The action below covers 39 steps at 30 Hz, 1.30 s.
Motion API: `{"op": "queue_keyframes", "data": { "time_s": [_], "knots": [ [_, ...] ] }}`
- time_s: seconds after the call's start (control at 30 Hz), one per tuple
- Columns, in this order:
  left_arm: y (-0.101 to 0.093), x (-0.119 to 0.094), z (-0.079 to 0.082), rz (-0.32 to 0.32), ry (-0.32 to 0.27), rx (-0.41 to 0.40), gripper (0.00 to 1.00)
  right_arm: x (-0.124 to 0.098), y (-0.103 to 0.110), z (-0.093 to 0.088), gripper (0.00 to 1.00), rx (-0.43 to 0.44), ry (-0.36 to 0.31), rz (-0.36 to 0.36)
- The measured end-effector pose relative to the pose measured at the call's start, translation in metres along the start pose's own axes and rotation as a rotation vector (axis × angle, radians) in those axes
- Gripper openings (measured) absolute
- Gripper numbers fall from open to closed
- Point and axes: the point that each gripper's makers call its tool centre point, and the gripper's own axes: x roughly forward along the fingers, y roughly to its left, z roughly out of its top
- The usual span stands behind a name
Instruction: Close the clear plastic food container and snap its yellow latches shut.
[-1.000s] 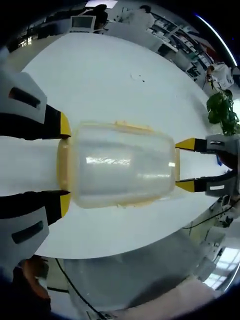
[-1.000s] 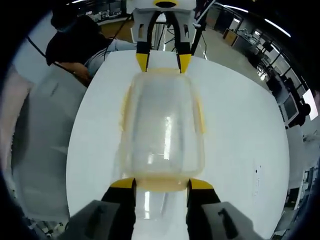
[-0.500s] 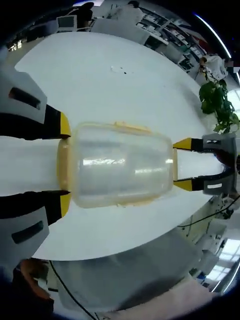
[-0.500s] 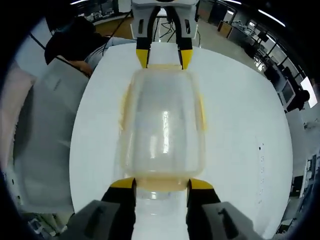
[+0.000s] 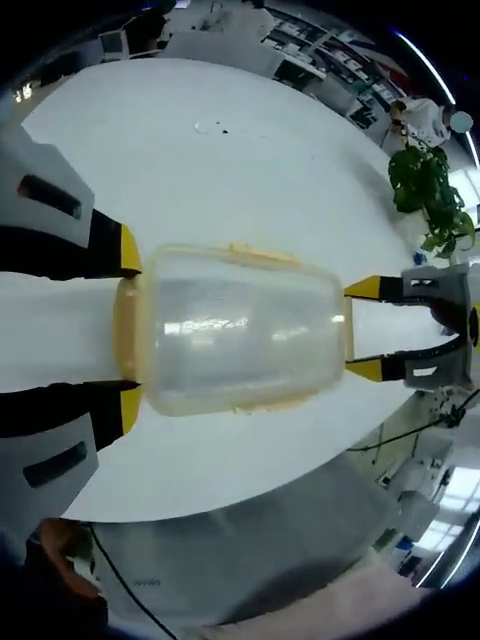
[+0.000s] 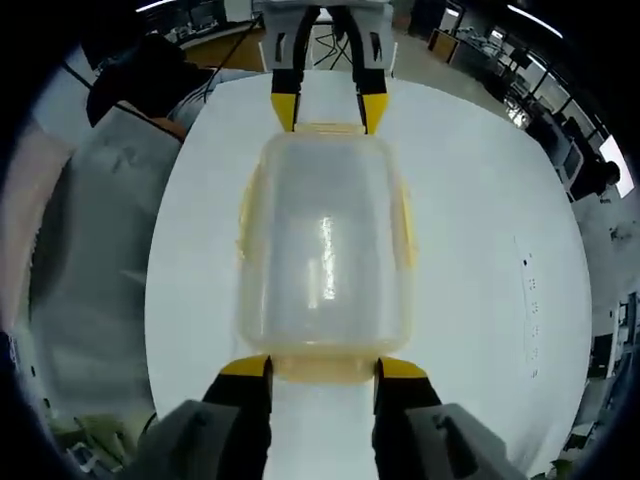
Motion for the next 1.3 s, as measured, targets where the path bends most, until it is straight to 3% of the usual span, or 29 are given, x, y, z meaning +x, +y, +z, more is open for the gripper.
{"op": "queue_keyframes", "data": {
  "time_s": [0.4,1.3],
  "knots": [
    [-0.006,0.015,0.013,-0.027,-0.005,0.007,0.37,0.003,0.008,-0.019,0.37,0.024,0.018,0.013],
    [-0.013,0.031,0.015,-0.048,0.003,0.015,0.37,0.010,0.019,-0.030,0.37,0.055,0.025,-0.006]
  ]
}}
